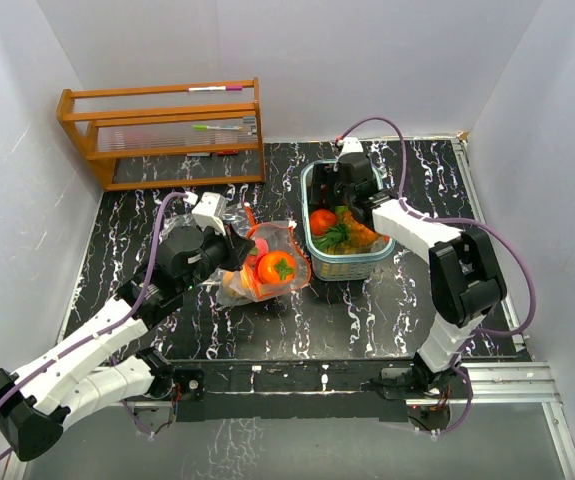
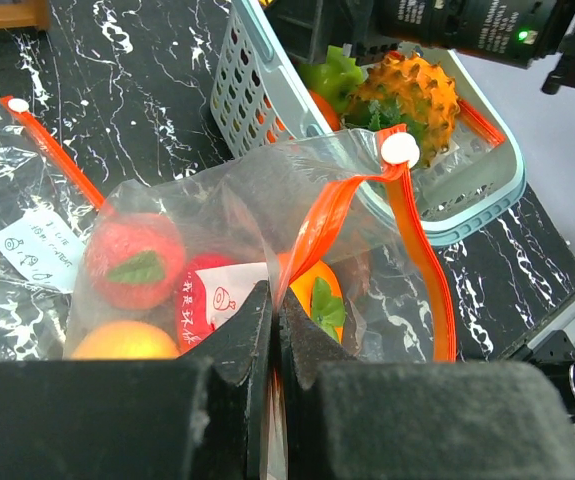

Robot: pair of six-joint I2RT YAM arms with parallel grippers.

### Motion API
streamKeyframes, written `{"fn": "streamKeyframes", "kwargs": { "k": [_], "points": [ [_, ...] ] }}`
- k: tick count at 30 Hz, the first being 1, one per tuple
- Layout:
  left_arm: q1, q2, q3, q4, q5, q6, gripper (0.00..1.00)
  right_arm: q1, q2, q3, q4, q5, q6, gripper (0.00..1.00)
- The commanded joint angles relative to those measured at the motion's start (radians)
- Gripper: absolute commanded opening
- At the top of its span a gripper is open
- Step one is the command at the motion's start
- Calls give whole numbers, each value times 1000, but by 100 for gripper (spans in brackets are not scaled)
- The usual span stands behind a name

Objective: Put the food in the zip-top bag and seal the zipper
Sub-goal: Pick up the fake fruit from the bin.

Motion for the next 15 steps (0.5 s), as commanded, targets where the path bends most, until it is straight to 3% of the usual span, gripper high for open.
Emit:
{"fn": "streamKeyframes", "kwargs": {
  "k": [1, 6, 11, 15],
  "points": [
    [4, -29, 7, 9, 10, -3, 0, -1, 48, -5, 91, -42, -19, 72],
    [4, -27, 15, 4, 6, 1, 0, -4, -26, -21, 64, 4, -28, 39],
    [4, -21, 34, -4, 1, 8, 0, -3, -202, -52, 37, 45, -54, 36],
    [4, 2, 46, -8, -10, 13, 0, -2, -344, -40, -24, -40, -65, 36]
  ]
}}
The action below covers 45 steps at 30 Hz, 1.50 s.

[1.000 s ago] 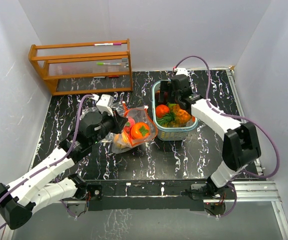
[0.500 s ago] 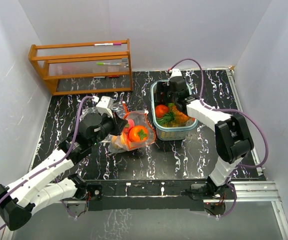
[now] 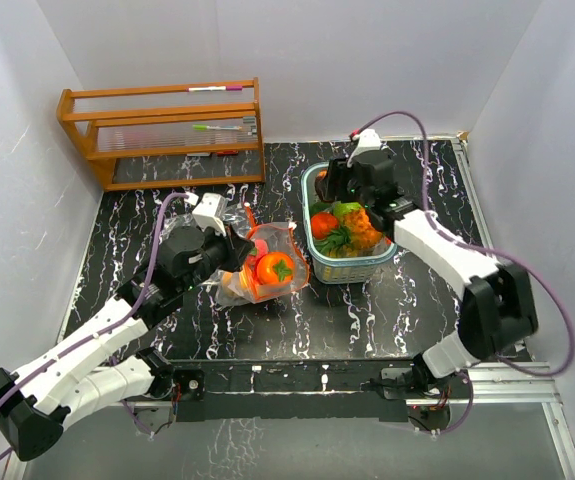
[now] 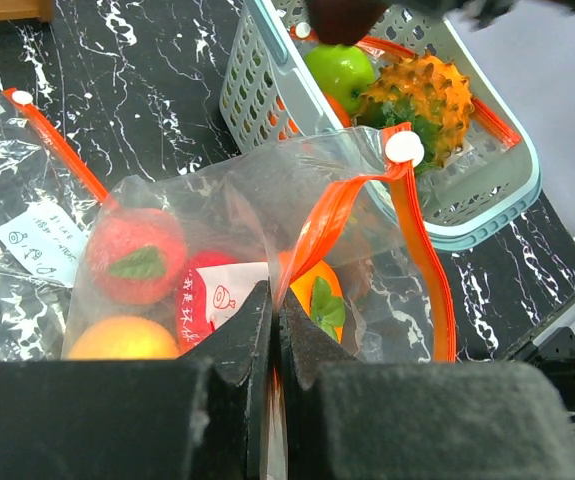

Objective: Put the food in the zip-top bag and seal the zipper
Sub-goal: Pick up the fake fruit from the bin, then place the fake fruit in the zipper food storage bag.

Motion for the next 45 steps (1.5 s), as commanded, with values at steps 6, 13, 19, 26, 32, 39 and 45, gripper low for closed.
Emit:
{"fn": "streamKeyframes", "kwargs": {
  "k": [6, 13, 19, 26, 32, 39, 45],
  "points": [
    [4, 42, 81, 12, -21, 31, 0, 9, -375, 6, -99, -269, -19, 35],
    [5, 95, 124, 9, -12, 37, 0, 49, -629, -153, -3, -534, 87, 35],
    [5, 97, 120, 24, -2, 25, 0, 134, -666, -209, 20, -548, 130, 34],
    [5, 104, 128, 23, -1, 29, 0, 372, -546, -217, 50, -424, 95, 40],
    [5, 79, 135, 10, -2, 35, 0, 433, -432, -200, 9, -202, 117, 72],
    [5, 59, 124, -5, -18, 42, 0, 434, -501, -166, -65, -66, 117, 98],
    [5, 56, 115, 17, -37, 21, 0, 436, -532, -111, -211, 20, 175, 98]
  ]
}}
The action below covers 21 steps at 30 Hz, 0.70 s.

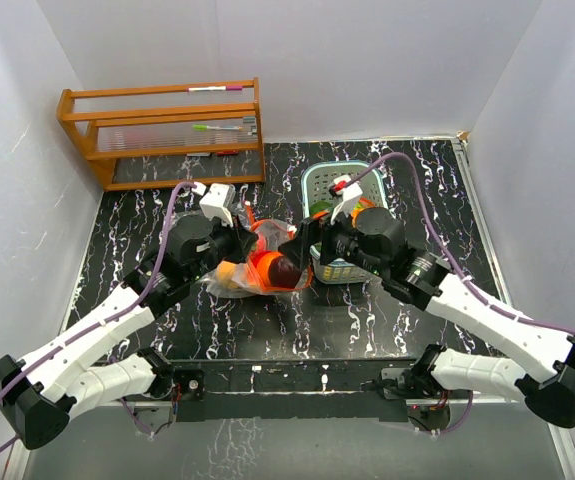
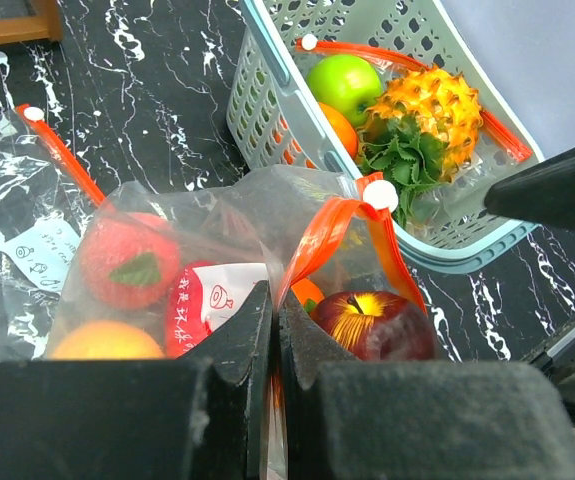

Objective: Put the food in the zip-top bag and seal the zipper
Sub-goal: Place the fake fruit in the zipper food storage bag.

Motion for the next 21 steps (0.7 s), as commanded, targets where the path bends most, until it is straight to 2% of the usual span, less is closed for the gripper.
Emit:
{"fn": "streamKeyframes", "kwargs": {
  "k": [1, 4, 10, 15, 21],
  "points": [
    [5, -37, 32, 39, -31, -12, 0, 6, -26, 85, -107, 118, 56, 98],
    [5, -52, 61, 38, -57, -10, 0, 5, -40, 48, -145, 124, 102, 98],
    [5, -91, 111, 34, -111, 4, 0, 7, -135, -66, -112, 72, 177, 98],
    [5, -112, 126, 43, -136, 15, 0, 7, -181, -94, -109, 49, 194, 92],
    [5, -119, 122, 53, -131, 6, 0, 7, -156, -107, -34, 47, 200, 87]
  ]
}}
